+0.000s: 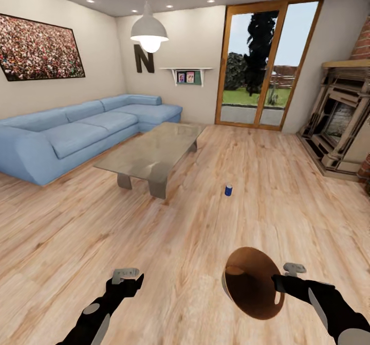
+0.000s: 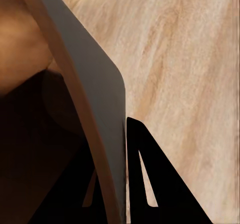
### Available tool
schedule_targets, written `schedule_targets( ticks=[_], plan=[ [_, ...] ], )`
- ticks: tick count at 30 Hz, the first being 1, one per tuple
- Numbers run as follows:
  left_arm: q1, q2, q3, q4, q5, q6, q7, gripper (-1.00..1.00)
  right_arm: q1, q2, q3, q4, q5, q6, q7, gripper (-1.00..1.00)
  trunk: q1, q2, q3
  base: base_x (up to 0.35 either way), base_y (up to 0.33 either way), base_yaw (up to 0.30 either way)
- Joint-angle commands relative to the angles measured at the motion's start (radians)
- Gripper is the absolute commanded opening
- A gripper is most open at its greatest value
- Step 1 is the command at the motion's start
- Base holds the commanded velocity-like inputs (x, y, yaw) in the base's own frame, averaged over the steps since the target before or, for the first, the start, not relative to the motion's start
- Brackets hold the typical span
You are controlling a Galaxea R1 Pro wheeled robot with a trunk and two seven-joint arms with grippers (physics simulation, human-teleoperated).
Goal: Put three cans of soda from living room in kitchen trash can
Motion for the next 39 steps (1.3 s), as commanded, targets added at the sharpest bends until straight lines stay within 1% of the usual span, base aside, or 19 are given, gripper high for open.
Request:
schedule_targets(
  ticks=[1,6,14,20,31,39],
  plan=[
    [0.0,0.0,0.0,0.015,0.0,-0.01,0.0,1.0,-0.001,0.0,-0.006,-0.001,-0.016,0.004,0.005,-1.0,0.0,0.0,0.0,0.243,-0.232,-0.083],
    [-0.001,-0.001,-0.001,0.043,-0.002,-0.025,-0.006,1.0,0.0,-0.001,-0.012,-0.002,-0.015,0.005,0.006,-1.0,0.0,0.0,0.0,0.19,-0.255,-0.037],
    [-0.001,-0.002,-0.002,0.054,-0.002,-0.028,-0.009,1.0,0.0,0.003,-0.013,-0.002,-0.016,0.002,0.005,-1.0,0.0,0.0,0.0,0.145,-0.272,-0.004],
    [-0.001,-0.002,-0.001,0.059,-0.002,-0.028,-0.047,1.0,0.0,0.005,-0.013,-0.001,-0.016,0.004,0.003,-1.0,0.0,0.0,0.0,0.141,-0.274,-0.03],
    [-0.002,-0.001,0.0,0.061,-0.003,-0.028,-0.084,1.0,0.0,0.006,-0.013,-0.001,-0.016,0.004,0.004,-1.0,0.0,0.0,0.0,0.179,-0.26,-0.217],
    [-0.002,-0.002,0.001,0.062,-0.003,-0.026,-0.094,1.0,0.0,0.008,-0.013,-0.001,-0.016,-0.004,0.004,-1.0,0.0,0.0,0.0,0.3,-0.123,-0.228]
  ],
)
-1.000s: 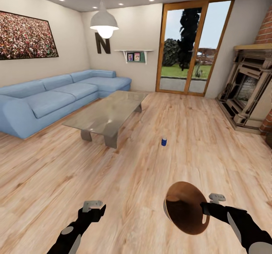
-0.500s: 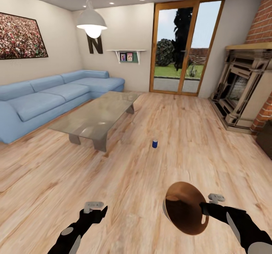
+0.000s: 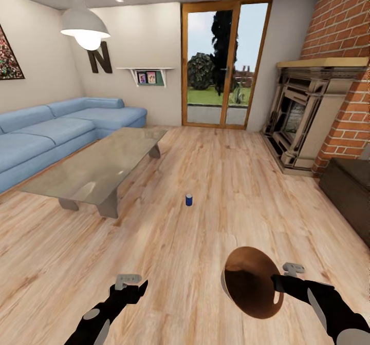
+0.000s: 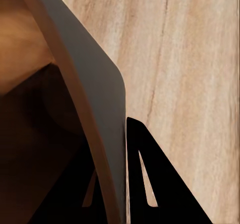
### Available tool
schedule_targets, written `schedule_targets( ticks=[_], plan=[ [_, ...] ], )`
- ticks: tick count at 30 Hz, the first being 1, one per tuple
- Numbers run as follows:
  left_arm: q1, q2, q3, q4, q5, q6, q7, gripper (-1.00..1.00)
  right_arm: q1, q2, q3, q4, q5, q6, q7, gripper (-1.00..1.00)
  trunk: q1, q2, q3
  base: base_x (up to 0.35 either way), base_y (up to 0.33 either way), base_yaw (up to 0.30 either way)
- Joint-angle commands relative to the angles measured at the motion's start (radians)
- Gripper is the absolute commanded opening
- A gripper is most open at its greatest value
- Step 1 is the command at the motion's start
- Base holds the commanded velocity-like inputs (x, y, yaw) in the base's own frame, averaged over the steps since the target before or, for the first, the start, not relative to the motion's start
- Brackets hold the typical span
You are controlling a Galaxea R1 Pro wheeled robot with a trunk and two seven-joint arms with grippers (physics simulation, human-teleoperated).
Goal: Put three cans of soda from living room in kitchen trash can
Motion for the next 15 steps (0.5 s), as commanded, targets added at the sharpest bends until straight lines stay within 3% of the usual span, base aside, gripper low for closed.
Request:
schedule_targets(
  ticks=[1,15],
  plan=[
    [0.0,0.0,0.0,0.0,0.0,0.0,0.0,1.0,-0.001,0.0,-0.001,-0.001,-0.016,0.003,0.008,-1.0,0.0,0.0,0.0,0.319,-0.074,-0.125],
    [0.0,0.0,0.0,0.0,0.0,0.0,0.0,1.0,-0.001,0.002,-0.001,-0.001,-0.016,0.0,0.009,-1.0,0.0,0.0,0.0,0.322,-0.012,-0.019]
  ],
)
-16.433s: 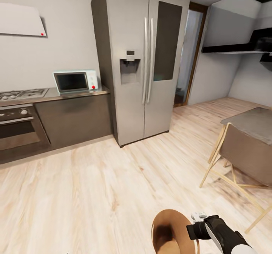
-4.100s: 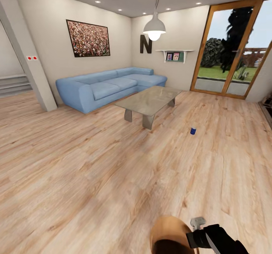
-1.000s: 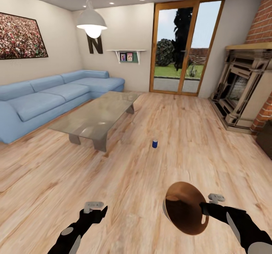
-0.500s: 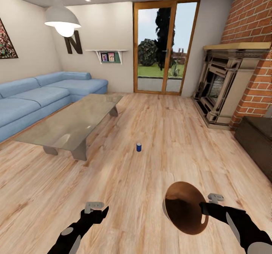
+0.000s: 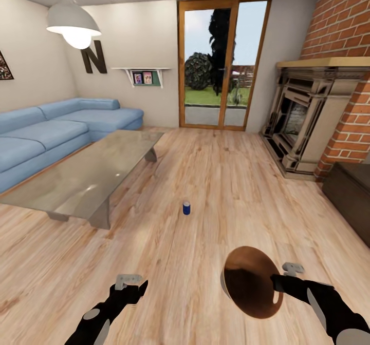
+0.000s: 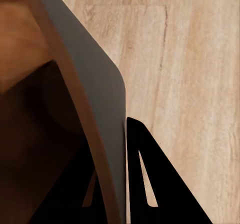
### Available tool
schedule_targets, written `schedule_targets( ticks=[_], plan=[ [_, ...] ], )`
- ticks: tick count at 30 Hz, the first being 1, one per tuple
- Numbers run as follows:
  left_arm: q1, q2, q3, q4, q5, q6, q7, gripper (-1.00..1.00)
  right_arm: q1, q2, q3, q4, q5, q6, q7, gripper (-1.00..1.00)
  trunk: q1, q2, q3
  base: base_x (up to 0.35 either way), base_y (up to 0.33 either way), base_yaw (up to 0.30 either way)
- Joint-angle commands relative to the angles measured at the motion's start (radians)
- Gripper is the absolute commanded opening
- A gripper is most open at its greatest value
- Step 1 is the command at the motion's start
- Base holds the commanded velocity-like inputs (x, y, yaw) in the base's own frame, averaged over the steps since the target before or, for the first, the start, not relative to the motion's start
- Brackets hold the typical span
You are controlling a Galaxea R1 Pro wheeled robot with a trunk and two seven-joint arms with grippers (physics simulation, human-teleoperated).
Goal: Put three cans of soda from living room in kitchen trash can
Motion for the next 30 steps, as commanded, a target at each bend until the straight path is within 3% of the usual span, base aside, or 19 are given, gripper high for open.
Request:
schedule_targets(
  ticks=[1,19,24,26,30],
  plan=[
    [0.0,0.0,0.0,0.0,0.0,0.0,0.0,1.0,-0.001,0.0,-0.001,-0.001,-0.014,0.003,0.007,-1.0,0.0,0.0,0.0,0.324,0.0,0.0],
    [0.0,0.0,0.0,0.0,0.001,0.0,0.0,1.0,-0.001,0.0,0.0,-0.001,-0.014,0.003,0.006,-1.0,0.0,0.0,0.0,0.324,0.0,0.0],
    [0.0,0.0,0.0,0.001,0.0,0.0,0.0,1.0,-0.001,0.0,-0.001,0.001,-0.011,0.019,-0.035,-1.0,0.0,0.0,0.0,0.324,0.0,0.0],
    [0.0,-0.001,0.0,0.015,-0.001,-0.001,0.0,1.0,-0.002,0.0,0.0,-0.001,-0.008,0.102,-0.108,-1.0,0.0,0.0,-0.002,0.324,0.0,0.0],
    [-0.001,-0.001,0.0,0.035,-0.001,-0.001,0.001,1.0,-0.003,0.0,0.007,-0.004,-0.005,0.251,-0.165,-1.0,0.0,0.0,-0.007,0.324,0.0,0.0]
  ],
)
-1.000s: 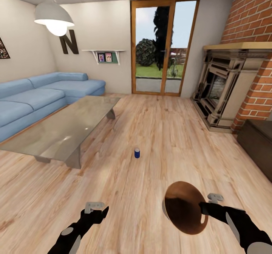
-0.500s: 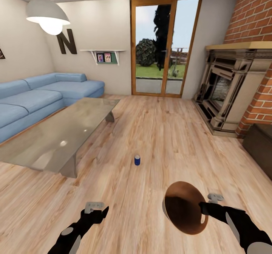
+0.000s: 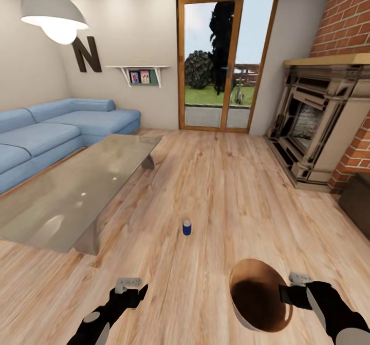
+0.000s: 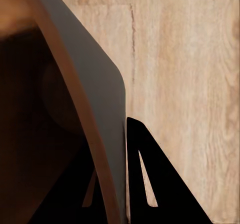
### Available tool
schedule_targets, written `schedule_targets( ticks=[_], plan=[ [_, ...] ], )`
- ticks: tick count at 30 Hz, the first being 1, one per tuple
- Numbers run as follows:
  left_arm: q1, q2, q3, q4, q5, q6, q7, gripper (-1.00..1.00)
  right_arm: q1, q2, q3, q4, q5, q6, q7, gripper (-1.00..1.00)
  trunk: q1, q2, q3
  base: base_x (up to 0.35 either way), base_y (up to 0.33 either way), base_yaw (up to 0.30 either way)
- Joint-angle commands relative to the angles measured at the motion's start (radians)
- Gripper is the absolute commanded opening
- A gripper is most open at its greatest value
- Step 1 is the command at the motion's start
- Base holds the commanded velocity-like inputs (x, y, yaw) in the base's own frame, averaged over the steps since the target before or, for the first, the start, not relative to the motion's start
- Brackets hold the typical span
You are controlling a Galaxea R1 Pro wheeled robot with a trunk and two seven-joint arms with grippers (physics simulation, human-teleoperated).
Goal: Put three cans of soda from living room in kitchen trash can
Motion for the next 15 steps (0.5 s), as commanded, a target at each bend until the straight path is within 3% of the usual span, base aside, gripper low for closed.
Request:
schedule_targets(
  ticks=[1,9,15],
  plan=[
    [0.0,0.0,0.0,0.002,0.0,0.0,0.0,1.0,-0.001,0.0,-0.002,-0.004,-0.019,0.021,-0.001,-1.0,0.0,0.0,-0.001,0.324,0.0,0.0],
    [0.0,0.0,0.0,0.01,0.0,-0.001,0.0,1.0,-0.022,-0.02,-0.005,-0.053,-0.019,0.17,-0.019,-1.0,0.0,0.0,-0.005,0.324,0.0,0.0],
    [-0.001,-0.004,-0.003,0.012,-0.001,-0.003,0.002,1.0,-0.094,-0.082,-0.01,-0.062,-0.027,0.272,-0.013,-1.0,0.0,0.0,-0.005,0.317,-0.064,0.0]
  ],
)
